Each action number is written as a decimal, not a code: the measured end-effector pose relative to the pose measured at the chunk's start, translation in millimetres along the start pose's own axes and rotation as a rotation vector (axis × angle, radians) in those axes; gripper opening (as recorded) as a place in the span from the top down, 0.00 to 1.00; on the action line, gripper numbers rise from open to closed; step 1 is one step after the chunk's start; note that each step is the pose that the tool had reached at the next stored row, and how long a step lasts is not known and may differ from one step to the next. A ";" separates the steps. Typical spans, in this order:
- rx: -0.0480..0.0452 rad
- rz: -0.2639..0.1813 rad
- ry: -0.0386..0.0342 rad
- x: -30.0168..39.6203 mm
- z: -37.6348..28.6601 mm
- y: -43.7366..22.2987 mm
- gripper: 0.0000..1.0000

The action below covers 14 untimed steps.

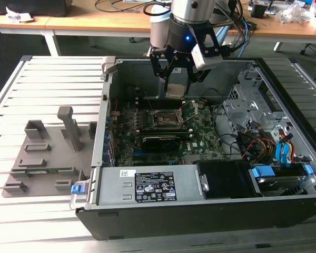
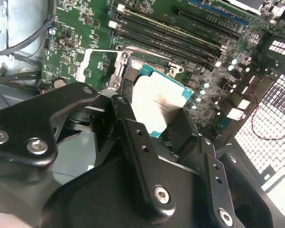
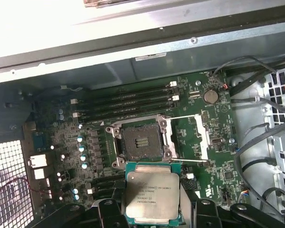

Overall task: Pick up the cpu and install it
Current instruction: 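Place the cpu into insertion slot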

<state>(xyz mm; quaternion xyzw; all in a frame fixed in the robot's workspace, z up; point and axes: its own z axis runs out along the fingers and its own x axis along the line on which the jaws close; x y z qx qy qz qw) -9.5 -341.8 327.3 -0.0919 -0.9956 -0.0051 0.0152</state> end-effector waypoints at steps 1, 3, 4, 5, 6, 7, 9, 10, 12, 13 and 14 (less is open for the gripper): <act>0.0000 0.005 -0.0001 0.0 0.0 0.0 0.46; 0.0007 0.018 -0.0003 0.0 -0.1 0.0 0.46; 0.0007 0.024 -0.0004 0.0 -0.1 0.0 0.46; 0.0007 0.029 -0.0004 0.0 0.0 0.0 0.46; 0.0006 0.037 -0.0006 0.0 0.0 0.0 0.46; 0.0007 0.042 -0.0006 0.0 0.0 0.0 0.46; 0.0006 0.052 -0.0007 0.0 0.0 0.0 0.46; 0.0006 0.059 -0.0008 0.0 0.0 0.0 0.46; 0.0004 0.081 -0.0011 0.0 0.0 0.0 0.46; -0.0001 0.099 -0.0011 0.0 0.0 0.0 0.46; -0.0009 0.123 -0.0013 0.0 0.0 0.0 0.46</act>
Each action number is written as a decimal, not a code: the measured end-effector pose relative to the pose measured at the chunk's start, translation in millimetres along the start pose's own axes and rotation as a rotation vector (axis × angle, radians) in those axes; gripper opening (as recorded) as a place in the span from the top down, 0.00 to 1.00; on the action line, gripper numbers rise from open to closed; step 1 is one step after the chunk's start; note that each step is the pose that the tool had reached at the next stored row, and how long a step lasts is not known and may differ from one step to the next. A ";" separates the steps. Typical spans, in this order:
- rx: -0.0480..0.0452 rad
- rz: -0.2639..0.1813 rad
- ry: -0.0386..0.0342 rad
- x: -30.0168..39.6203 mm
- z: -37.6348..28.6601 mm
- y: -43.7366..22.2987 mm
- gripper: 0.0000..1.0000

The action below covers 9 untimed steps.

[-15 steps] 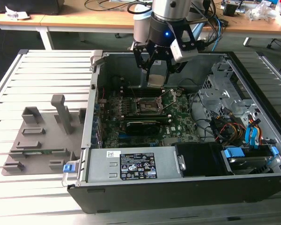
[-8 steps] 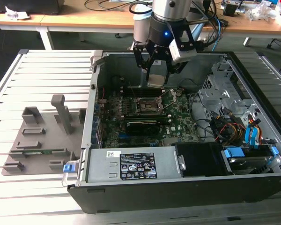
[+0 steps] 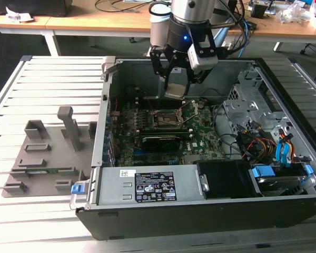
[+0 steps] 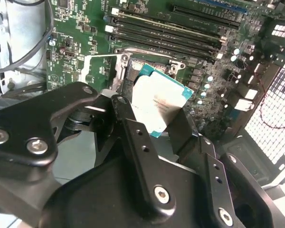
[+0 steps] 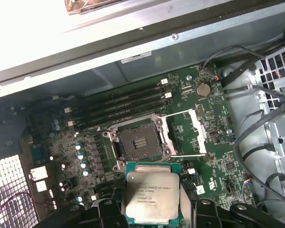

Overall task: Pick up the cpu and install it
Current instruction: 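Place the cpu into insertion slot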

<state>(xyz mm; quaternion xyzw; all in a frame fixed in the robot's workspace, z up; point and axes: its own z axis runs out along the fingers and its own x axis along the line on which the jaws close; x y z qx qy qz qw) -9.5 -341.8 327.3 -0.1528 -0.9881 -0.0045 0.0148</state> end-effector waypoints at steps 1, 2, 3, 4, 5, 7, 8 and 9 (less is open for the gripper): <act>-0.0002 0.008 -0.0001 0.0 0.0 0.0 0.46; -0.0003 0.016 -0.0001 0.0 0.0 0.0 0.46; -0.0005 0.026 -0.0002 0.0 0.0 0.0 0.46; -0.0007 0.033 -0.0002 0.0 0.0 0.0 0.46; -0.0009 0.042 -0.0003 0.0 0.0 0.0 0.46; -0.0015 0.068 -0.0005 0.0 0.0 0.0 0.46; -0.0015 0.082 -0.0007 0.0 0.0 0.0 0.46; -0.0018 0.110 -0.0010 0.0 0.0 0.0 0.46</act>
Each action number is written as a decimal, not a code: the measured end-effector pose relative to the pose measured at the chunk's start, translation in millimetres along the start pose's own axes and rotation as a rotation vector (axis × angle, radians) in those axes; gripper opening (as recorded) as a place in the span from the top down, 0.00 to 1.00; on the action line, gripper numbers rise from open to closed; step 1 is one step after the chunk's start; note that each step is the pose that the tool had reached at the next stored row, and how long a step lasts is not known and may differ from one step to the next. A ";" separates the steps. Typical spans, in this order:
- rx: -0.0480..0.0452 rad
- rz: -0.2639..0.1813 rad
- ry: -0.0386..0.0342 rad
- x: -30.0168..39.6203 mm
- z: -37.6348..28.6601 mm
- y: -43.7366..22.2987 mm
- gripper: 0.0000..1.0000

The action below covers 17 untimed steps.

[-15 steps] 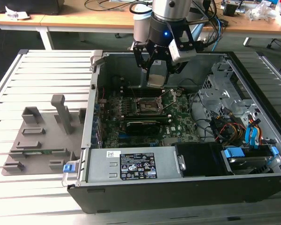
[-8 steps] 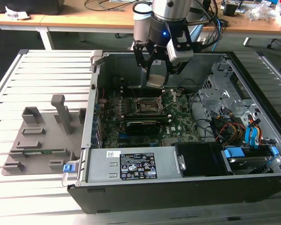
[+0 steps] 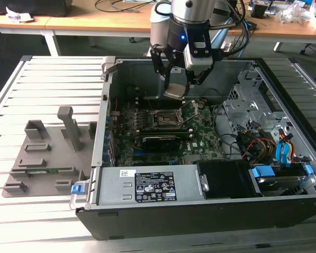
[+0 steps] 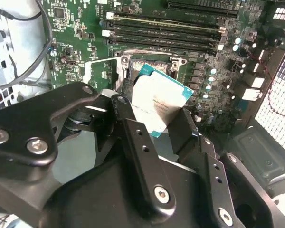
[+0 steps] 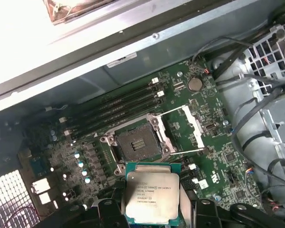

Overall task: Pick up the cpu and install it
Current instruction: 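Place the cpu into insertion slot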

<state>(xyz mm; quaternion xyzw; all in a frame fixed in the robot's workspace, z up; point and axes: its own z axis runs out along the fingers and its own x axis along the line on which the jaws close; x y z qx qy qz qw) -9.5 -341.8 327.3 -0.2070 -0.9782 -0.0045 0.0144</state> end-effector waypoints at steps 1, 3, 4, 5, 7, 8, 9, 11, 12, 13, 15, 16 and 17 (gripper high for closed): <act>-0.0002 0.019 -0.0002 0.0 0.0 0.0 0.46; -0.0013 0.061 -0.0004 0.0 0.0 0.0 0.46; -0.0016 0.074 -0.0005 0.0 0.0 0.0 0.46; -0.0018 0.089 -0.0007 0.0 0.1 0.0 0.46; -0.0024 0.121 -0.0009 0.0 0.1 0.0 0.46; -0.0026 0.133 -0.0010 0.0 0.1 0.0 0.46; -0.0028 0.148 -0.0012 0.0 0.1 0.0 0.46; -0.0031 0.169 -0.0014 0.0 0.1 0.0 0.46; -0.0033 0.176 -0.0014 0.0 0.1 0.0 0.46; -0.0038 0.197 -0.0015 0.0 0.1 0.0 0.46; -0.0042 0.212 -0.0015 0.0 0.1 0.0 0.46; -0.0044 0.223 -0.0016 0.0 0.1 0.0 0.46; -0.0050 0.241 -0.0017 0.0 0.1 0.0 0.46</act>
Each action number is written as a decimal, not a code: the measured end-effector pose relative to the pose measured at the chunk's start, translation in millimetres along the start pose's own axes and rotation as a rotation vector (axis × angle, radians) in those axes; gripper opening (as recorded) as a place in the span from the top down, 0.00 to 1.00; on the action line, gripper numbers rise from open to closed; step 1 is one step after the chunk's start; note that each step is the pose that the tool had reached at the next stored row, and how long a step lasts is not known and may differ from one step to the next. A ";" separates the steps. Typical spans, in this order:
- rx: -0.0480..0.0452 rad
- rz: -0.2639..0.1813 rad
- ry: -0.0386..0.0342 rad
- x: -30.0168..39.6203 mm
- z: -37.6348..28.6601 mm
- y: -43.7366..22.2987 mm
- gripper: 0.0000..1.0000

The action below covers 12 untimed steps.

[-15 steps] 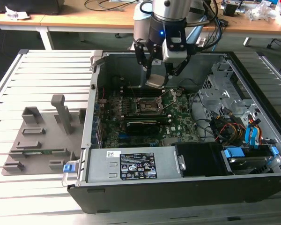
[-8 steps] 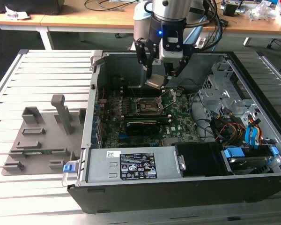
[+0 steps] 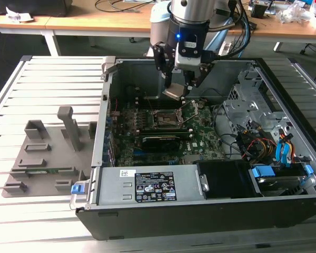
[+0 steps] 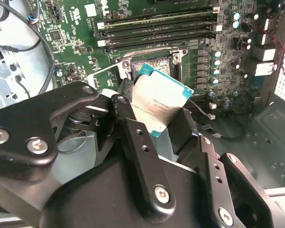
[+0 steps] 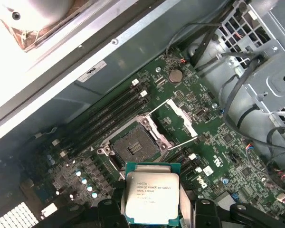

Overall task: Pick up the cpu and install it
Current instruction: 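Place the cpu into insertion slot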

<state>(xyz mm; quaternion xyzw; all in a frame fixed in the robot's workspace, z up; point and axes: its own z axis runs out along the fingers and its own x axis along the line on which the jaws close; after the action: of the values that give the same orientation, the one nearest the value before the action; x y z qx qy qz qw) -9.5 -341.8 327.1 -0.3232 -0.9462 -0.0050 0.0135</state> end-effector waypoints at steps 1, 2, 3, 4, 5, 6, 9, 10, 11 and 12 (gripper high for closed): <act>-0.0004 0.015 -0.0001 0.0 0.0 0.0 0.46; -0.0006 0.024 -0.0001 0.0 0.0 0.0 0.46; -0.0008 0.031 -0.0001 0.0 0.0 0.0 0.46; -0.0012 0.048 -0.0002 0.0 0.0 0.0 0.46; -0.0014 0.057 -0.0002 0.0 0.0 0.0 0.46; -0.0016 0.063 -0.0002 0.0 0.1 0.0 0.46; -0.0023 0.095 -0.0004 0.0 0.1 0.0 0.46; -0.0026 0.105 -0.0004 0.0 0.1 0.0 0.46; -0.0029 0.117 -0.0004 0.0 0.1 0.0 0.46; -0.0031 0.124 -0.0005 0.0 0.1 0.0 0.46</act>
<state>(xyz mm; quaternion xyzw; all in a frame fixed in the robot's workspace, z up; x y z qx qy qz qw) -9.5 -341.8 327.1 -0.3813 -0.9243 -0.0055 0.0131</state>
